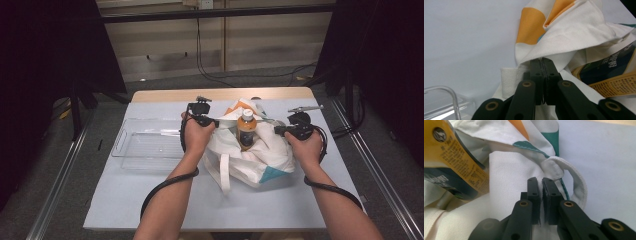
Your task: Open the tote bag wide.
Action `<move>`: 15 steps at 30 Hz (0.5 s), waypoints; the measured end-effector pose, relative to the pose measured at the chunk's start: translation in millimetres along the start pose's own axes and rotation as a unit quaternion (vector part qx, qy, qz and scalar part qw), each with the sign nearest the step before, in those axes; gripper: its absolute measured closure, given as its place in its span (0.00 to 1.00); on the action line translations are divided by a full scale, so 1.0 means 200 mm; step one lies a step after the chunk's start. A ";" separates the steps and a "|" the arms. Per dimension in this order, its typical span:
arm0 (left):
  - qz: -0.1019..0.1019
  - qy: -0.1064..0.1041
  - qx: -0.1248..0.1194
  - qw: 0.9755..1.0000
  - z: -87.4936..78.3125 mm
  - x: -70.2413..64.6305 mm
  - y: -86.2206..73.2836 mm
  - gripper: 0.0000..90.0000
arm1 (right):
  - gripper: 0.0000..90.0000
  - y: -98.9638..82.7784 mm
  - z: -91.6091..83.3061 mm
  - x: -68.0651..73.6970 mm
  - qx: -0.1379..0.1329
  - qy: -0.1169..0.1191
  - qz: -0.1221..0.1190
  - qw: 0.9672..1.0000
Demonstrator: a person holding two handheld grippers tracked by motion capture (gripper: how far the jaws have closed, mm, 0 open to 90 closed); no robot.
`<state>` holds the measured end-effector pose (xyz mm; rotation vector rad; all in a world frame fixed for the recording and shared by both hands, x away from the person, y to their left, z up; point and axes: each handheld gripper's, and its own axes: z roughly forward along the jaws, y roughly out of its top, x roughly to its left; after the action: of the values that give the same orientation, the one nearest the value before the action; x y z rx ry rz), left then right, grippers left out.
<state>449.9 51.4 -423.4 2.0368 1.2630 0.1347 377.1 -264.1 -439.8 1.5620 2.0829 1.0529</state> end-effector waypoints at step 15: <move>-0.001 0.008 0.004 1.000 0.03 -0.02 -0.02 0.98 | 0.94 -0.04 0.05 -0.02 0.010 -0.003 0.011 1.000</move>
<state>447.7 45.7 -430.2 2.0451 1.2771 0.1461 379.4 -264.7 -452.8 1.6005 2.0830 1.0364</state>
